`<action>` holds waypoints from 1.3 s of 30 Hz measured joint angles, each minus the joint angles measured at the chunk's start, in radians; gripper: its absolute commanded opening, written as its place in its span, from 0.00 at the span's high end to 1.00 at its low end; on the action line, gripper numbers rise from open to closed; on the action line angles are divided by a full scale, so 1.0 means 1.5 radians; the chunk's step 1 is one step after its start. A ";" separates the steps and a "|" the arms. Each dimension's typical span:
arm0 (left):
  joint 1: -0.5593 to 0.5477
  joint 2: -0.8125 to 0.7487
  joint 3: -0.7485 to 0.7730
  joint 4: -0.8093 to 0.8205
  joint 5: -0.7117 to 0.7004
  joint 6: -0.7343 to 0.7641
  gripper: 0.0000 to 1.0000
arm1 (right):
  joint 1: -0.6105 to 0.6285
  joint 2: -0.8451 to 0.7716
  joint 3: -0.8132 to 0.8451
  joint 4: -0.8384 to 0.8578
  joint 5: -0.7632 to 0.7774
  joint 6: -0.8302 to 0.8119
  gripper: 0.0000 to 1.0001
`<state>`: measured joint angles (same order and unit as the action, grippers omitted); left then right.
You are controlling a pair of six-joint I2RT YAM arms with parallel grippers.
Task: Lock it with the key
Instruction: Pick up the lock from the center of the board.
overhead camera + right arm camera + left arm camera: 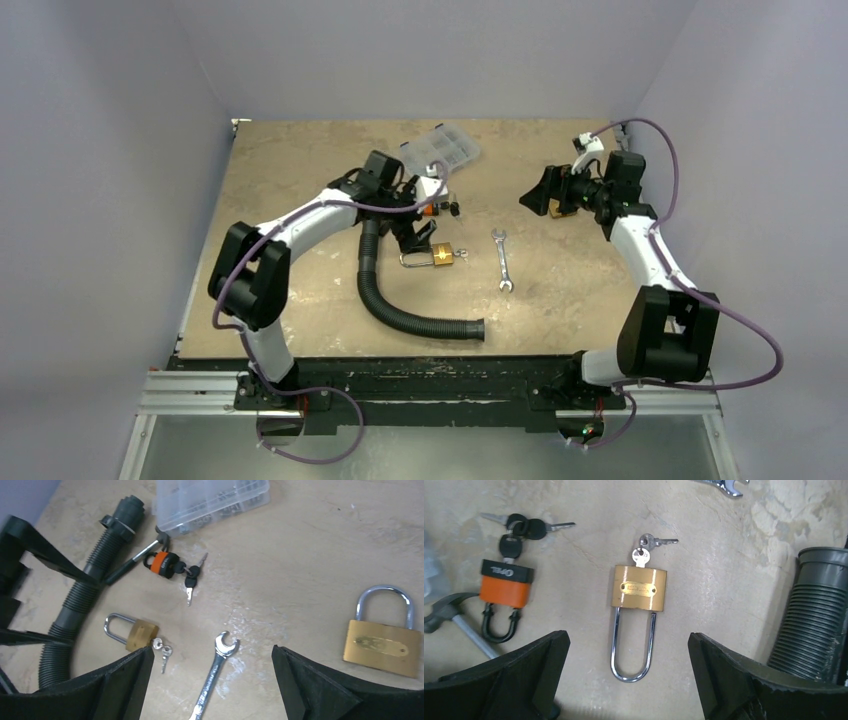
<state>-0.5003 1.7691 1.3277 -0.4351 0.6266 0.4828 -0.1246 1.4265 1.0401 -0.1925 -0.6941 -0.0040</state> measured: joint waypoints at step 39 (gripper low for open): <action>-0.096 0.189 0.054 0.030 -0.104 0.069 0.07 | 0.000 0.009 -0.055 0.087 -0.093 0.055 0.01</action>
<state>-0.6441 2.0521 1.4094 -0.3904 0.4713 0.5858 -0.1246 1.4399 0.9569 -0.0620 -0.8330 0.0792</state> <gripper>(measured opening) 0.915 0.987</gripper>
